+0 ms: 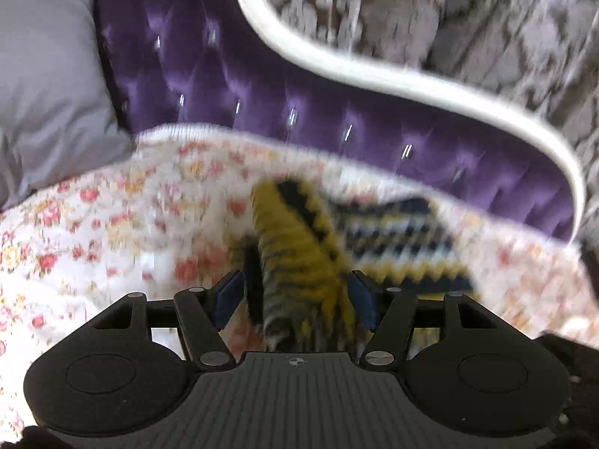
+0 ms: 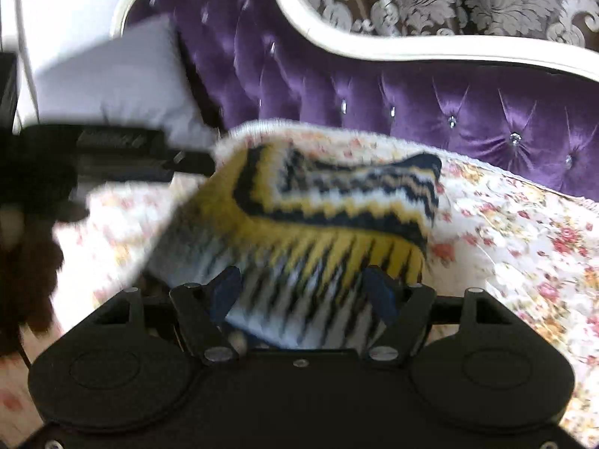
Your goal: Fold small clothes
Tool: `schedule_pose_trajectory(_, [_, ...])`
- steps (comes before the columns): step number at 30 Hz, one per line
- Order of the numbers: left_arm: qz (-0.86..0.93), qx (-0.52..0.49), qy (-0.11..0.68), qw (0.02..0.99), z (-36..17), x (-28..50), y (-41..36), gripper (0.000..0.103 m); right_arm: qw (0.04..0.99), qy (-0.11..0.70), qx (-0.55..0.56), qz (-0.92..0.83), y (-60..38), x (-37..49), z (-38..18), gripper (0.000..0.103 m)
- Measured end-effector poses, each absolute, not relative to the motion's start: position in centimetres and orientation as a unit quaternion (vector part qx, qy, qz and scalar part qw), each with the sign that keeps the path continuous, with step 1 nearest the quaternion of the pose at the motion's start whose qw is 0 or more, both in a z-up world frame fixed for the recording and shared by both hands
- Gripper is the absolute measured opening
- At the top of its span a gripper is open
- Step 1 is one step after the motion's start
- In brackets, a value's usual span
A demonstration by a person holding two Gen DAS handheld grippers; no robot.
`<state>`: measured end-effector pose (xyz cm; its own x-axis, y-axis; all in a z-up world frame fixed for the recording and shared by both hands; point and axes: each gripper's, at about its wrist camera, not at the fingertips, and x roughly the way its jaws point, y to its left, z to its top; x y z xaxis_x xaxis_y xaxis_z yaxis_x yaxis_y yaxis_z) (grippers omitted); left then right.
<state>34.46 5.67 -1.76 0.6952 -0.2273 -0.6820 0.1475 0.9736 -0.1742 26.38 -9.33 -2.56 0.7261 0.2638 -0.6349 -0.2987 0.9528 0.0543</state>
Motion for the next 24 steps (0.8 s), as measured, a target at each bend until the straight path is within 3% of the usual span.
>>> schedule_pose_trajectory(8, [-0.083,-0.089,0.432,0.894,-4.7,34.9,7.9,0.082,0.917,0.341,-0.085,0.188,-8.5,23.2,-4.7,0.079])
schedule_pose_trajectory(11, [-0.086,-0.103,0.428,0.894,-4.5,34.5,8.5,0.08,0.911,0.349,-0.079,0.205,-9.4,23.0,-4.3,0.079])
schedule_pose_trajectory(14, [-0.072,-0.107,0.368,0.921,-2.6,33.8,8.8,0.079,0.915,0.332,-0.06,0.221,-10.5,23.2,-3.1,0.082])
schedule_pose_trajectory(17, [-0.043,-0.099,0.325,0.94,-1.2,34.0,9.0,0.079,0.93,0.296,-0.037,0.217,-11.8,23.9,-1.5,0.089])
schedule_pose_trajectory(24, [-0.035,-0.076,0.374,0.924,-2.8,36.4,7.1,0.079,0.943,0.291,0.001,0.162,-13.2,30.8,-0.9,0.098])
